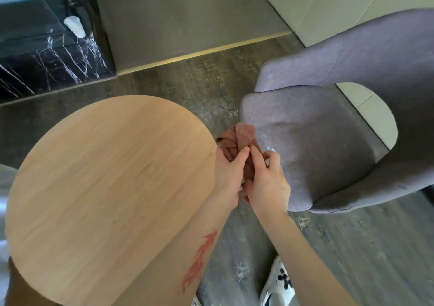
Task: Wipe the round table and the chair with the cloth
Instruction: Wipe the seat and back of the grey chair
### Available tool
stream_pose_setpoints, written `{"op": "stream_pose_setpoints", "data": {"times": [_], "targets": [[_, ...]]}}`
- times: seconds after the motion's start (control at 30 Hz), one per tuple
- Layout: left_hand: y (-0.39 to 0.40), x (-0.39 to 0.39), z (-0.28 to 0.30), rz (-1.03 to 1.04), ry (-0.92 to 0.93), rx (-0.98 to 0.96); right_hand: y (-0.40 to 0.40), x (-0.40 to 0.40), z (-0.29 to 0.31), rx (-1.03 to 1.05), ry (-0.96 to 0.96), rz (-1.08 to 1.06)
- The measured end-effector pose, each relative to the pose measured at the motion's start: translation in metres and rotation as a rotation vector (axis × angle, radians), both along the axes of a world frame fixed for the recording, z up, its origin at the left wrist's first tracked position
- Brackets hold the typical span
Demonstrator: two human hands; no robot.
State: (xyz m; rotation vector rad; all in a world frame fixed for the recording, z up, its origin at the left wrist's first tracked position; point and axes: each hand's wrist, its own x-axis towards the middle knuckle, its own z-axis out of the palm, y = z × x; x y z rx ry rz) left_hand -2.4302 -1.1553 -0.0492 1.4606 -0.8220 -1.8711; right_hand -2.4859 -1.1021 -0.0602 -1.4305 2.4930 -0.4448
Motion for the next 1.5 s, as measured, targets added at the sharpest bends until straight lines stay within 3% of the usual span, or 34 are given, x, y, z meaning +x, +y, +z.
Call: {"op": "stream_pose_setpoints", "data": {"times": [0.33,0.6,0.9,1.3,1.33,1.43,1.5], "targets": [[0.032,-0.165,-0.007,0.013,-0.009,0.005,0.030,-0.167,-0.007,-0.003,0.017,0.013],[0.035,-0.276,-0.025,0.008,-0.056,-0.028,0.026,-0.285,-0.023,0.120,0.036,0.078],[0.023,-0.291,-0.088,-0.022,-0.201,-0.016,0.005,-0.302,-0.081,0.249,-0.044,0.086],[0.001,-0.258,-0.161,-0.115,-0.104,0.101,-0.025,-0.298,-0.157,0.255,-0.199,-0.070],[0.003,-0.253,-0.165,-0.137,-0.166,0.061,-0.024,-0.299,-0.159,0.257,-0.202,-0.083],[0.012,-0.240,-0.184,-0.196,-0.662,-0.104,-0.024,-0.298,-0.166,0.265,-0.220,-0.129],[0.016,-0.235,-0.192,-0.142,-0.858,-0.055,-0.023,-0.296,-0.169,0.260,-0.231,-0.155]]}}
